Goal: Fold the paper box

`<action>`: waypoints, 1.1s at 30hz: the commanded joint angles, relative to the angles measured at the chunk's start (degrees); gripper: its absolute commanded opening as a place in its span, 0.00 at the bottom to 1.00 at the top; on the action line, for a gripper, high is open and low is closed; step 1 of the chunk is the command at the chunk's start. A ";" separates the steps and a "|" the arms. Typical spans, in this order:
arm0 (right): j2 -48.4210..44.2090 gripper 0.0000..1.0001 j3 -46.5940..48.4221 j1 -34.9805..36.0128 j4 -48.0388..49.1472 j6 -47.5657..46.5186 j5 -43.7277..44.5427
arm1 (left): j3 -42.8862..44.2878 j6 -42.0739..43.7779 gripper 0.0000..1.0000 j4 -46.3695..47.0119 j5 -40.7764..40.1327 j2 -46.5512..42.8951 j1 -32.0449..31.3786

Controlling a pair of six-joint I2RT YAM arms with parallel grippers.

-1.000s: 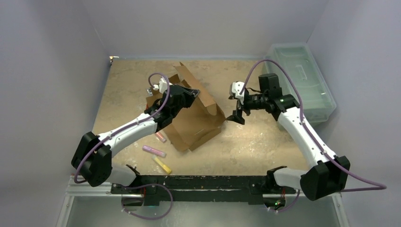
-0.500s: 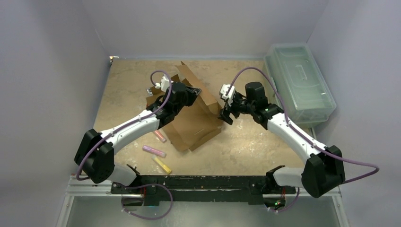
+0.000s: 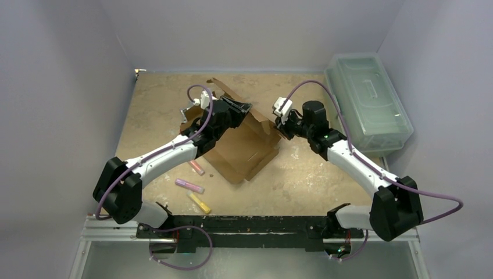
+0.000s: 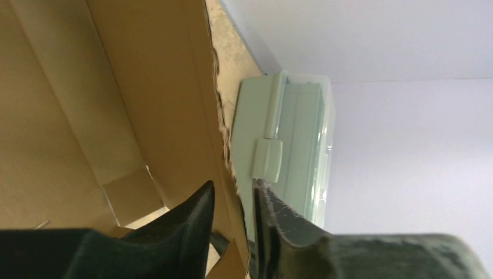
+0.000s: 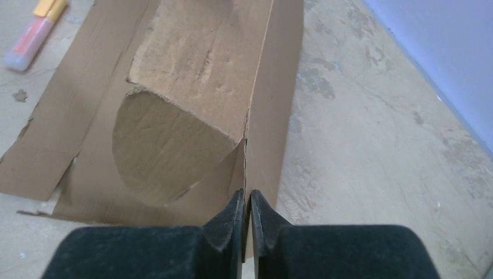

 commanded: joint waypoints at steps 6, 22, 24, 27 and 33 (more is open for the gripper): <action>-1.86 0.00 -1.73 -8.01 7.42 10.49 -0.61 | -3.21 16.65 0.59 5.37 7.41 -4.67 1.83; 1.54 0.52 -2.50 -11.26 10.65 6.40 21.50 | -23.75 45.62 0.78 -12.21 11.98 -27.30 2.31; 0.66 0.62 -2.54 -11.32 11.39 6.99 22.44 | -25.81 44.62 0.78 -11.24 11.92 -28.73 2.32; -0.72 0.68 -2.93 -11.61 11.65 6.61 23.73 | -27.70 43.24 0.79 -9.51 11.89 -29.17 2.31; -4.48 0.78 -0.38 -12.82 6.54 1.89 22.86 | -25.51 44.64 0.79 -11.74 12.13 -27.04 2.36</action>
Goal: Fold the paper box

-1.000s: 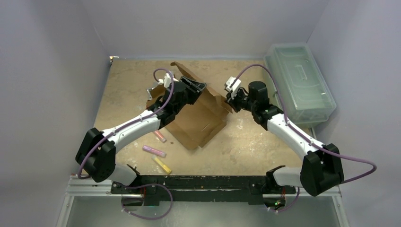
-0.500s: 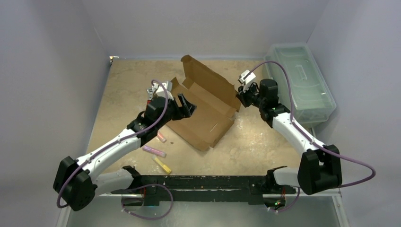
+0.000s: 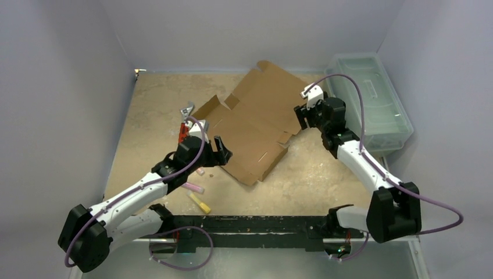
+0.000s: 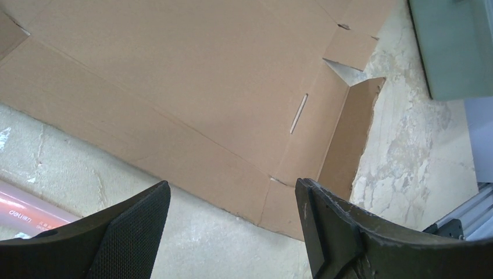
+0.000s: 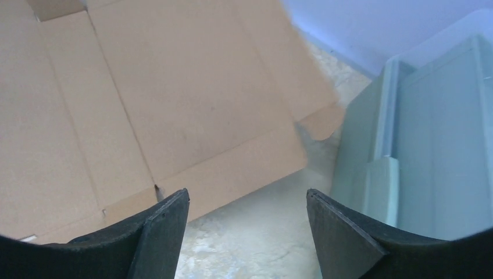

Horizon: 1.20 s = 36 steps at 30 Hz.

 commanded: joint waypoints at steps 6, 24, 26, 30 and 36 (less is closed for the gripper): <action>-11.74 0.99 4.01 -4.29 -19.91 -19.56 -27.02 | 3.77 3.68 0.79 -4.11 -1.25 0.22 0.10; 4.54 0.91 2.69 10.81 -43.47 -62.86 -45.53 | -0.98 -4.17 0.76 8.25 4.64 7.13 0.10; 7.22 0.87 4.61 12.50 -44.17 -62.86 -43.20 | -1.04 -4.35 0.76 8.55 4.64 7.16 0.12; 11.12 0.75 5.02 15.11 -43.21 -60.54 -38.75 | -1.26 -4.06 0.76 7.16 3.49 5.99 0.10; 9.07 0.63 1.15 15.53 -37.92 -56.60 -33.71 | -1.23 -3.10 0.76 2.91 1.39 4.45 0.17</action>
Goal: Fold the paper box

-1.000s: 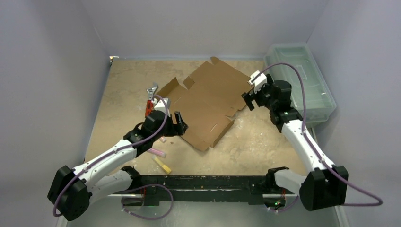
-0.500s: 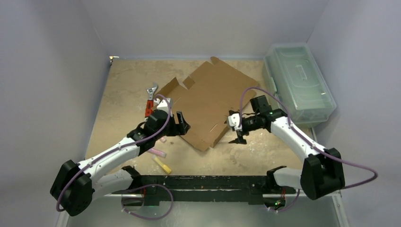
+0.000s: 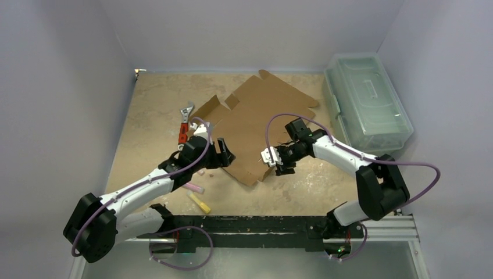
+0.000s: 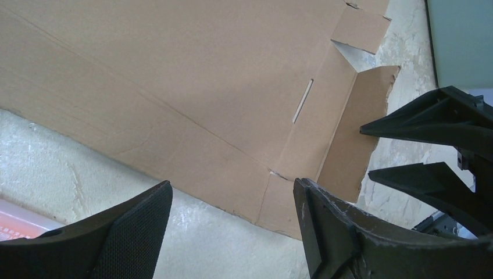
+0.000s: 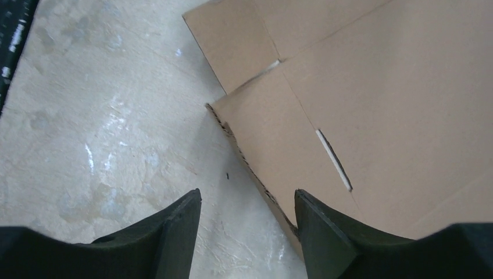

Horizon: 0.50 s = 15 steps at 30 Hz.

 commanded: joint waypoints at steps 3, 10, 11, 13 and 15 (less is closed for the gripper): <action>-4.60 0.58 -3.67 -0.03 4.34 3.16 5.12 | 0.52 1.19 0.76 -2.13 -3.05 -1.72 0.07; -7.79 0.50 -7.88 -0.04 7.16 4.43 6.03 | 7.83 8.16 0.75 -9.07 -8.05 0.77 0.13; -7.49 0.46 -7.97 -0.06 8.16 5.10 6.59 | 8.69 9.22 0.75 -9.36 -8.89 1.17 0.09; -6.99 0.38 -8.10 -0.09 11.03 7.35 8.05 | 10.66 11.24 0.76 -9.70 -10.50 1.84 0.15; -6.77 0.30 -8.54 -0.04 13.94 10.04 9.51 | 11.98 12.79 0.79 -9.97 -13.27 2.58 0.32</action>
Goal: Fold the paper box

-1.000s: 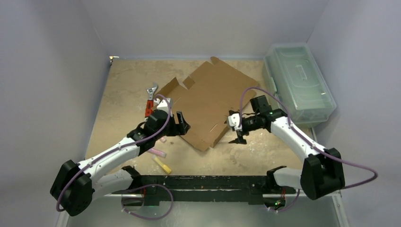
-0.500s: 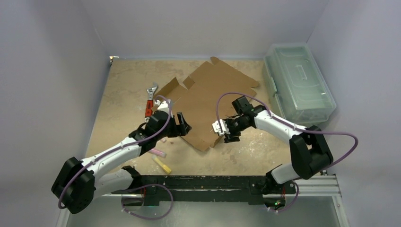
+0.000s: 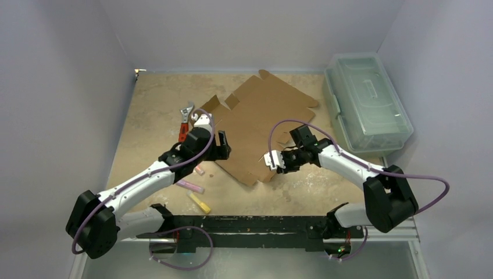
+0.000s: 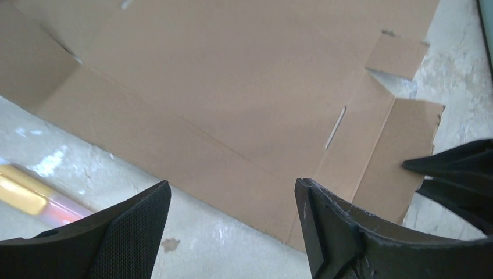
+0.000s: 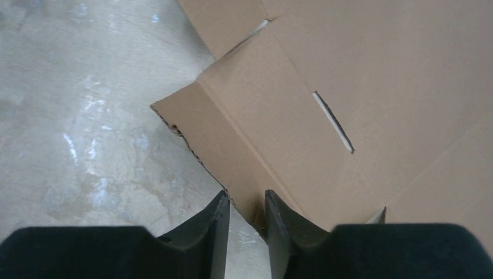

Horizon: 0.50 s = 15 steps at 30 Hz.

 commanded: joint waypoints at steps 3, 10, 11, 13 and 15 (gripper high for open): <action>-0.43 0.24 -1.18 -0.06 7.91 4.99 3.57 | 6.74 8.59 0.81 -1.14 -8.37 2.93 2.14; -2.34 0.14 -1.01 -1.16 4.85 2.39 2.56 | 9.45 8.35 0.83 3.66 9.33 7.80 20.15; -2.36 0.14 -0.77 -1.52 3.91 1.91 2.18 | 9.63 7.56 0.83 4.66 13.17 8.63 22.71; -2.37 0.13 -0.10 -2.22 1.92 1.10 1.33 | 10.66 6.80 0.82 5.47 18.28 10.62 27.07; -2.37 0.12 0.46 -2.73 -0.10 0.39 0.32 | 12.42 7.67 0.82 4.52 21.24 12.70 29.89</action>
